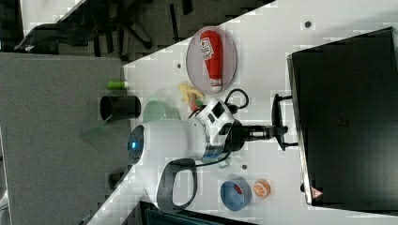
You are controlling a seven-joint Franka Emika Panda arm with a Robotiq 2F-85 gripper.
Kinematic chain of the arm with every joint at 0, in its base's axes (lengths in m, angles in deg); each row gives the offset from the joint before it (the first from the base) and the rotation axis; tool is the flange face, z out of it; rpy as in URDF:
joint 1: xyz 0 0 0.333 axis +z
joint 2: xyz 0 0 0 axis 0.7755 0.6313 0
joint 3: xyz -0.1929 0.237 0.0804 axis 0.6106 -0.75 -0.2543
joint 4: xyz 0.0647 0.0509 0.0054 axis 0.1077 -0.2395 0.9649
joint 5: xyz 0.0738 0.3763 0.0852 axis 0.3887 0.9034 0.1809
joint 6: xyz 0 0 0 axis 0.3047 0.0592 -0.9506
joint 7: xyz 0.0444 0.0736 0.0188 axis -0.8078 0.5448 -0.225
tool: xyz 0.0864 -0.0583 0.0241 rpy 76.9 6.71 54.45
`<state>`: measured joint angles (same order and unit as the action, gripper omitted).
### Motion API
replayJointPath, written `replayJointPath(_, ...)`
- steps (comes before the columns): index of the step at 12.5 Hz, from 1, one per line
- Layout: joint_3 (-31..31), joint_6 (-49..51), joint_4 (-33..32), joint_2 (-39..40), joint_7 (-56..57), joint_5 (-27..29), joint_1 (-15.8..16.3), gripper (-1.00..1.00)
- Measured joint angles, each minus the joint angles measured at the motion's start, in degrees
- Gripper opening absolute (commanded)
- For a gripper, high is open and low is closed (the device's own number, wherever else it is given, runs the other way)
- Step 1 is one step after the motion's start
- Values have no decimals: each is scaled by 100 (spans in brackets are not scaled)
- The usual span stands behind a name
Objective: Flap open oven.
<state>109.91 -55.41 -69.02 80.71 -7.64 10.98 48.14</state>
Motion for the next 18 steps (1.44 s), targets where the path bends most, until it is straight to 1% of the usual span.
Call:
replayJointPath(4,98,-252,22,221,11,138,-5,-65)
replayJointPath(10,8,-280,22,245,20,121,-29,-65)
replayJointPath(11,-55,-277,11,244,-6,25,-34,-65)
replayJointPath(14,-312,-285,-123,234,-492,-783,6,-65)
replayJointPath(16,-550,-243,-224,242,-1169,-1293,101,-65)
replayJointPath(18,-880,-151,-235,416,-1914,-1804,194,-65)
